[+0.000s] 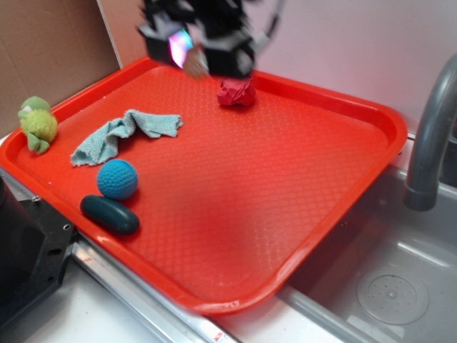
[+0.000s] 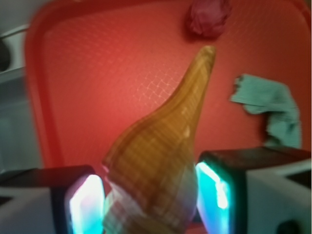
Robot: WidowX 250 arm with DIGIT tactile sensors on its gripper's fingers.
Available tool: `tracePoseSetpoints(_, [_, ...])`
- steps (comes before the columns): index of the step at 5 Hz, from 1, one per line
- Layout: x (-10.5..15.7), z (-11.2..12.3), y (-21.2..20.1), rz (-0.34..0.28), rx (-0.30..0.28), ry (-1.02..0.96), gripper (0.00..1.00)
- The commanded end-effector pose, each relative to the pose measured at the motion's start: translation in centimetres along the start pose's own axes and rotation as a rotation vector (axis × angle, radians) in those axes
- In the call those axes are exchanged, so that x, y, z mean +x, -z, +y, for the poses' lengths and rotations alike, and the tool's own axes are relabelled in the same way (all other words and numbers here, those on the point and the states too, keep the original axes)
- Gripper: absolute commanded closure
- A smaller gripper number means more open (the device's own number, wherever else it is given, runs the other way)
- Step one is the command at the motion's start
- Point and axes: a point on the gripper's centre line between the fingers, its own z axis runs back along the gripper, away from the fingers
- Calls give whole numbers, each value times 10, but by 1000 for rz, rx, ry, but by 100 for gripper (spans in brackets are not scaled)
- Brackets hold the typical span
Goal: Grab the shell.
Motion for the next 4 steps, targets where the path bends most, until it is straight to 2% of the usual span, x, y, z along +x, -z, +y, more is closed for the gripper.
tracePoseSetpoints(1, [10,52,-55,-152,-41,-61,100])
tracePoseSetpoints(2, [9,55,-66,-167,-49,-38,100])
tracePoseSetpoints(4, [19,55,-49,-120,-31,-65,100])
